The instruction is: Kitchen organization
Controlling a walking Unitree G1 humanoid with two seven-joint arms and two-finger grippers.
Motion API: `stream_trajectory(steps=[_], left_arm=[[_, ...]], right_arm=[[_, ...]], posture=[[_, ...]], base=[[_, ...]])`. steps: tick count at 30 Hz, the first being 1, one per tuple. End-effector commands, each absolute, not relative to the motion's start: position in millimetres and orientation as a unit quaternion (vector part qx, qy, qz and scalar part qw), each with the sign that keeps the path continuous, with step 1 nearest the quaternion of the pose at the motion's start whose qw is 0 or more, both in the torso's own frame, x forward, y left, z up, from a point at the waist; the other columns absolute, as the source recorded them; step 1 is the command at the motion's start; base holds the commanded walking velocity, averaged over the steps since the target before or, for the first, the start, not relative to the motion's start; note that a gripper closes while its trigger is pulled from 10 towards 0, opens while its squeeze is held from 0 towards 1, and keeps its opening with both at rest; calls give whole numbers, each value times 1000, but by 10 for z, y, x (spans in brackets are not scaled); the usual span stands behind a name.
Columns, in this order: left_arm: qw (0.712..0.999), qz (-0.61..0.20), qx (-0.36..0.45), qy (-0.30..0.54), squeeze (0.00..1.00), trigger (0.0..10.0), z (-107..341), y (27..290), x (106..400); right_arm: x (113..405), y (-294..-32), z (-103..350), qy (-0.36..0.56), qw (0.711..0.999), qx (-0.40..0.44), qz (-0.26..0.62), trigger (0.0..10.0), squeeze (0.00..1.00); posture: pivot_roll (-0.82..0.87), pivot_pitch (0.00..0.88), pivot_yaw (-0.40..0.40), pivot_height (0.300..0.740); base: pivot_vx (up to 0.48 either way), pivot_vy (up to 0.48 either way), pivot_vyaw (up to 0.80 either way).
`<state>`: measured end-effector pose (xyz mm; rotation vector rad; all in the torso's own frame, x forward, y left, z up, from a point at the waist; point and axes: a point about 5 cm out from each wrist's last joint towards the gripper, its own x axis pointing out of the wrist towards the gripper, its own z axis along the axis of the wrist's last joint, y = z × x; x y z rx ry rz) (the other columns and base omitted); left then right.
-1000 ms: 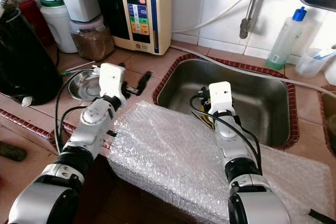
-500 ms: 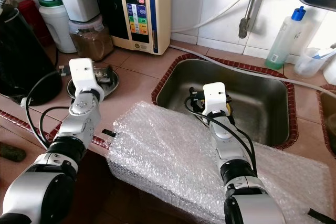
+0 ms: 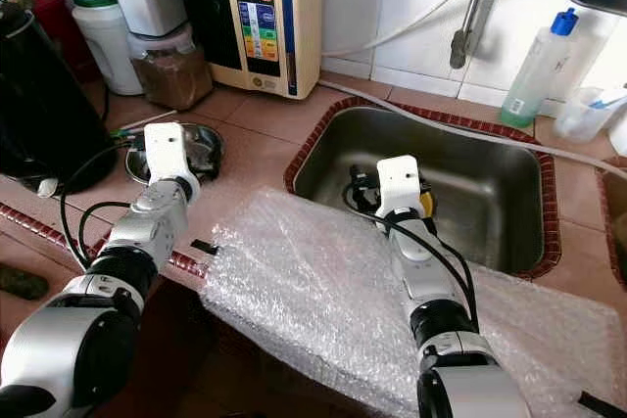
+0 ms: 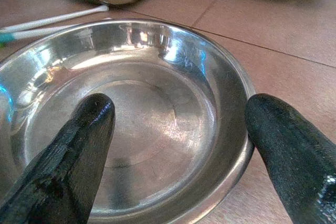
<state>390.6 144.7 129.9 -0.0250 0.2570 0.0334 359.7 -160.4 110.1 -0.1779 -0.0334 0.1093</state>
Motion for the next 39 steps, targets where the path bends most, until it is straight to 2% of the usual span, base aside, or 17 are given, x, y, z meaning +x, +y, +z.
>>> stream_trajectory(steps=[1,21,26,30,33,39], left_arm=[[991,-4,-4,134,0,10000,1322,1412,3924],[984,-87,-38,154,0,10000,1264,1058,3841],[983,-104,-61,138,0,10000,1400,962,3832],[990,-67,-66,109,0,10000,1500,1044,3852],[996,23,-61,58,0,10000,1649,1328,3894],[994,90,-54,43,0,10000,1673,1534,3873]], right_arm=[[3603,-1580,1144,-26,994,-87,59,10000,1000],[3611,-1590,1136,-20,994,-86,59,10000,1000],[3612,-1589,1134,-19,994,-86,59,10000,1000],[3611,-1589,1128,-18,994,-85,59,10000,1000],[3608,-1578,1113,-15,995,-84,60,10000,1000],[3610,-1566,1113,-14,994,-85,62,10000,1000]], posture=[[16,0,65,740],[19,0,59,740],[20,0,59,740],[22,0,58,740],[27,0,57,740],[25,0,59,740]], base=[[0,0,0],[0,0,0],[0,0,0],[0,0,0],[0,0,0],[0,0,0]])
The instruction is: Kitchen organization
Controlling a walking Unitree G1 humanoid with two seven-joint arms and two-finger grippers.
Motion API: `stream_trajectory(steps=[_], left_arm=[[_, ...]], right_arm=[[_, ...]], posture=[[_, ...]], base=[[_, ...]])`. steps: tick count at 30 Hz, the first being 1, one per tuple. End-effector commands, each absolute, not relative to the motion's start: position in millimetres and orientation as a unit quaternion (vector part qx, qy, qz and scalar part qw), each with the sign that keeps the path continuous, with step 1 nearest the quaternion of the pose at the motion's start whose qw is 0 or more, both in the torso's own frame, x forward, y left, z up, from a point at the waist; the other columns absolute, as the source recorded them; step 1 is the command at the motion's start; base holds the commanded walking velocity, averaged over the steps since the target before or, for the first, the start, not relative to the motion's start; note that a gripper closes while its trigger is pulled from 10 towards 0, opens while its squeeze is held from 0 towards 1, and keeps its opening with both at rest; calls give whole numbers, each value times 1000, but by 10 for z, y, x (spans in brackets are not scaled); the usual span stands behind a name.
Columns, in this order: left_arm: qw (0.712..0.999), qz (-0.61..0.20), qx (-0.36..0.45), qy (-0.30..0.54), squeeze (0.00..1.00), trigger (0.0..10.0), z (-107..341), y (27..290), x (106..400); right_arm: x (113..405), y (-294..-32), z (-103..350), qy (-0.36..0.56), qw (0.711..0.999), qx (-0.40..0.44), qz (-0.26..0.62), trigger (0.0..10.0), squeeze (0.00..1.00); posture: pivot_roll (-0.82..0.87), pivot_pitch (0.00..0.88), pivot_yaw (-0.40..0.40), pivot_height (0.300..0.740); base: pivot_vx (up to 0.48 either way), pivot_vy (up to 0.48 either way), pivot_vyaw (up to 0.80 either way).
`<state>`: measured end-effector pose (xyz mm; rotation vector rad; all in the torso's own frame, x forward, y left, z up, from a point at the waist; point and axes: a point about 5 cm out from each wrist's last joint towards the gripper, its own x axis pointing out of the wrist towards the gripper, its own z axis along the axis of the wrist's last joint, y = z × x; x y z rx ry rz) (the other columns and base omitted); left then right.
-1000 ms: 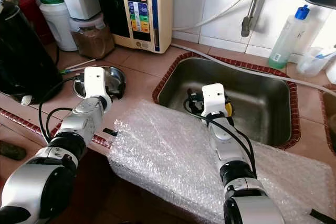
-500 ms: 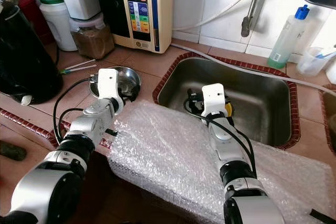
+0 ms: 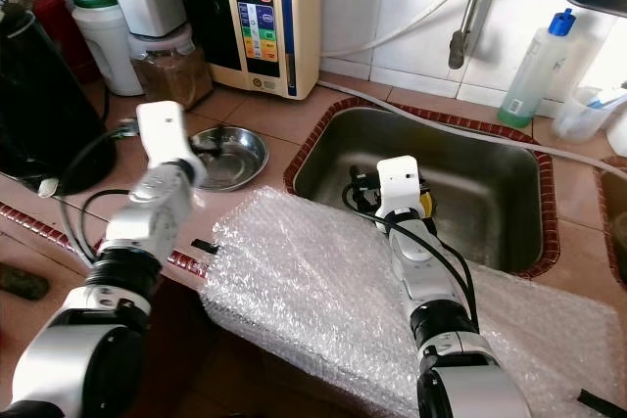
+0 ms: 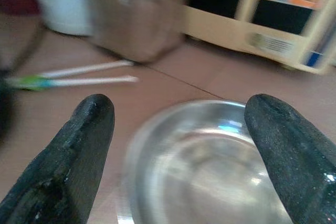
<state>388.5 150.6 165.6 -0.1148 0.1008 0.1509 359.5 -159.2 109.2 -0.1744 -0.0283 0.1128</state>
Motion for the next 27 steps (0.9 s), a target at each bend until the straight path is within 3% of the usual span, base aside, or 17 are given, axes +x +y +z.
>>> stream_trajectory(steps=[1,17,18,19,20,27], left_arm=[[992,103,-58,44,0,10000,1666,1566,3867],[975,113,-123,149,0,10000,1353,1598,3882],[974,105,-127,158,0,5922,1332,1577,3879],[973,103,-128,162,0,5922,1323,1570,3877],[973,77,-133,171,0,0,1312,1509,3880],[970,58,-147,184,0,0,1295,1438,3881]], right_arm=[[3610,-1566,1113,-15,994,-84,62,10000,1000],[3597,-1580,1102,-15,994,-88,62,10000,1000],[3597,-1581,1102,-15,994,-89,62,10000,1000],[3596,-1582,1101,-15,994,-89,62,10000,1000],[3594,-1583,1100,-15,994,-89,62,10000,1000],[3594,-1577,1098,-14,994,-88,63,10000,1000]], posture=[[25,0,59,740],[13,0,67,740],[12,0,67,740],[12,0,67,740],[12,0,67,740],[15,0,64,740]], base=[[0,0,0],[0,0,0],[0,0,0],[0,0,0],[0,0,0],[0,0,0]])
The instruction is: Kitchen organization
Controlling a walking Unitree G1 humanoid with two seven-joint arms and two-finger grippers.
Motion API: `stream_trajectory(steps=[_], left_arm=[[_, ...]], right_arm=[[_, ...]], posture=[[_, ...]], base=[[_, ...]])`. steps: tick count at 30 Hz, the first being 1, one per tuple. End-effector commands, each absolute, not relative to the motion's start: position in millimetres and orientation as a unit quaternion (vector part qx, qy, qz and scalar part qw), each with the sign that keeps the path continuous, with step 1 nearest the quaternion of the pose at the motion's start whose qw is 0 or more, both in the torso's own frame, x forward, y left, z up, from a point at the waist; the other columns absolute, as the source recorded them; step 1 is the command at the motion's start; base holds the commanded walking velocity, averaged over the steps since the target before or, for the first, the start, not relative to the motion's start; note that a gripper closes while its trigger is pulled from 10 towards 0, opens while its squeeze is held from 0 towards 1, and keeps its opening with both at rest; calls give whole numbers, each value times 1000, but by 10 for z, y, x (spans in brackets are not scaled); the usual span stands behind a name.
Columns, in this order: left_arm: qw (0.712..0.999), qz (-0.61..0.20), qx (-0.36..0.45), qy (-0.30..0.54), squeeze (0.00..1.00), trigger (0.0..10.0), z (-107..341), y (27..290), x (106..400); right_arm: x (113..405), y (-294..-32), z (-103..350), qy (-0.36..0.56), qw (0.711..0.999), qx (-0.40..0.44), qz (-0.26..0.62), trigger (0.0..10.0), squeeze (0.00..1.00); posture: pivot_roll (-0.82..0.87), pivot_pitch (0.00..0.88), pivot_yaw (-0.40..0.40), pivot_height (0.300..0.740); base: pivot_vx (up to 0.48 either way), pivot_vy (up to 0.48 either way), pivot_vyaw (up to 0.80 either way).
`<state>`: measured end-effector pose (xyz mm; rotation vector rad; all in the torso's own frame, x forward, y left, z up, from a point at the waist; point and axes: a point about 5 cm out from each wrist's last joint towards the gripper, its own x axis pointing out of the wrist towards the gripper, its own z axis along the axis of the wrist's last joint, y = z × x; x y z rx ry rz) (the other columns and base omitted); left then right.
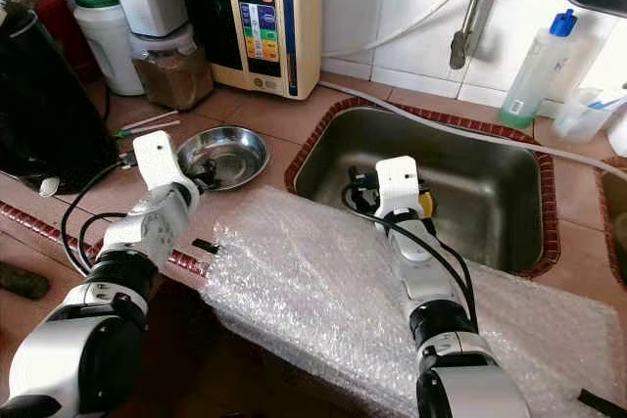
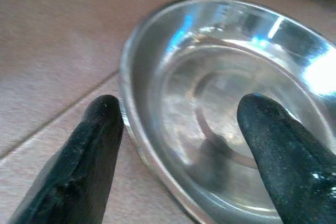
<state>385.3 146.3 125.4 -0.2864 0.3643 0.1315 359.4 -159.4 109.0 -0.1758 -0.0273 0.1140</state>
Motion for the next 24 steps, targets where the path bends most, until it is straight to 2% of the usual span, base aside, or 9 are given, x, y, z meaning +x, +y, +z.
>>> stream_trajectory(steps=[1,9,10,11,13,14,20,21,24], left_arm=[[970,54,-149,185,0,0,1290,1429,3881],[965,67,-161,195,0,0,1212,1479,3853],[965,66,-165,195,0,0,1202,1487,3849],[964,66,-166,195,0,0,1200,1488,3849],[964,67,-170,196,0,0,1194,1485,3849],[964,65,-171,194,0,0,1197,1480,3851],[963,64,-175,193,0,0,1194,1467,3853],[963,64,-175,192,0,0,1191,1469,3852],[964,64,-179,185,0,0,1189,1472,3849]], right_arm=[[3595,-1573,1099,-14,994,-88,63,10000,1000],[3536,-1339,1188,-56,982,-28,180,10000,1000],[3502,-1261,1210,-64,973,-24,219,10000,643],[3494,-1242,1213,-64,971,-26,229,10000,537],[3476,-1203,1218,-64,965,-12,253,10000,486],[3465,-1188,1222,-64,962,-10,264,10000,357],[3421,-1148,1238,-65,951,2,302,10000,224],[3417,-1148,1244,-65,950,1,306,10000,90],[3400,-1158,1264,-67,946,3,317,10000,78]], posture=[[15,0,64,740],[15,0,59,740],[14,0,59,740],[11,0,56,740],[12,0,55,740],[12,0,53,740],[11,0,53,740],[9,0,53,740],[8,0,52,740]], base=[[0,0,0],[0,0,0],[0,0,0],[0,0,0],[0,0,0],[0,0,0],[0,0,0],[0,0,0],[0,0,0]])
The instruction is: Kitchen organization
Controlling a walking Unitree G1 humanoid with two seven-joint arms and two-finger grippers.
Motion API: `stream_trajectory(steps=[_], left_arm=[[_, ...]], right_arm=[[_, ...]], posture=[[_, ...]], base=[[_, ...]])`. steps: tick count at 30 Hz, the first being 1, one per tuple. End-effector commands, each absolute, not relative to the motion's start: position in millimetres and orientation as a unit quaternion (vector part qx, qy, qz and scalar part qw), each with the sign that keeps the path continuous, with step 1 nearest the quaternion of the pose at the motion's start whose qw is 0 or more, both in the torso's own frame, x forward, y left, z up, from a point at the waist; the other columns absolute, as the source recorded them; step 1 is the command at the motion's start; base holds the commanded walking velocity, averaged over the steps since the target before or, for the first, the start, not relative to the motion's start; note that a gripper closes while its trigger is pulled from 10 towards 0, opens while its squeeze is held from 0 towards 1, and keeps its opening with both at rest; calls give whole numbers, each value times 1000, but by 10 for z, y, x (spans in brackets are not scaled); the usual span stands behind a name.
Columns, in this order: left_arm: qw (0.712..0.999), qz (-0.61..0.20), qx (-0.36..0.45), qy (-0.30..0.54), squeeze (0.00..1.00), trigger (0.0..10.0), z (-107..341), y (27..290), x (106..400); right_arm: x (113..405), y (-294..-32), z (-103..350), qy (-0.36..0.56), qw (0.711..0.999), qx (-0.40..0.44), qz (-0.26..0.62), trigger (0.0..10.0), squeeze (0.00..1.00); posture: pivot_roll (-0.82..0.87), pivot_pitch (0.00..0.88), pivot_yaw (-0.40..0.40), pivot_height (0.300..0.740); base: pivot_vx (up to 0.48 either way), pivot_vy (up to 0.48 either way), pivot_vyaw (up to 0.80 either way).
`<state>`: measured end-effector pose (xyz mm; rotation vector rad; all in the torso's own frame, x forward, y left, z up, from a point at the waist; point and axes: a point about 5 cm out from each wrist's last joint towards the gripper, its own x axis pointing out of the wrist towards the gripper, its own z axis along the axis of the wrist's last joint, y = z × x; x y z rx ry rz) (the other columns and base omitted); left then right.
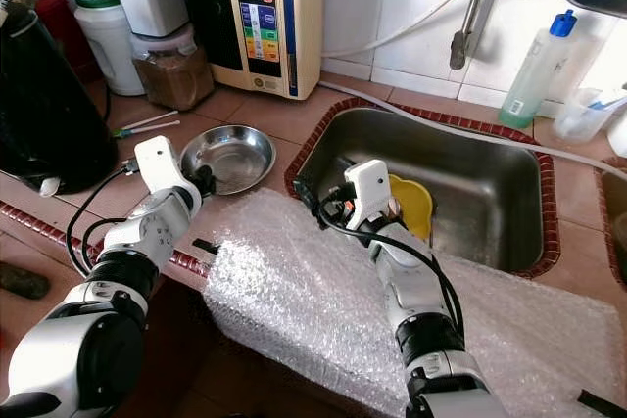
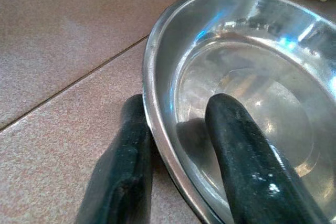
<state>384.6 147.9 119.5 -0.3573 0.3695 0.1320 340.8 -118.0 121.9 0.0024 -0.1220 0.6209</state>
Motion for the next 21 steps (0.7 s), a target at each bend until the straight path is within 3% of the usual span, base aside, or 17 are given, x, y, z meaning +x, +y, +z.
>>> stream_trajectory(steps=[1,2,5,21], left_arm=[[964,64,-179,185,0,0,1189,1472,3849],[965,65,-179,179,0,0,1192,1477,3849],[967,61,-180,168,0,0,1204,1469,3851],[968,53,-200,139,0,0,1203,1420,3836]], right_arm=[[3400,-1158,1264,-67,946,3,317,10000,78],[3392,-1160,1275,-68,944,5,323,10000,20],[3373,-1146,1304,-72,937,12,341,10000,0],[3357,-1159,1367,-79,932,11,352,10000,0]], posture=[[8,0,52,740],[7,0,51,740],[7,0,49,740],[6,0,41,740]], base=[[0,0,0],[0,0,0],[0,0,0],[0,0,0]])
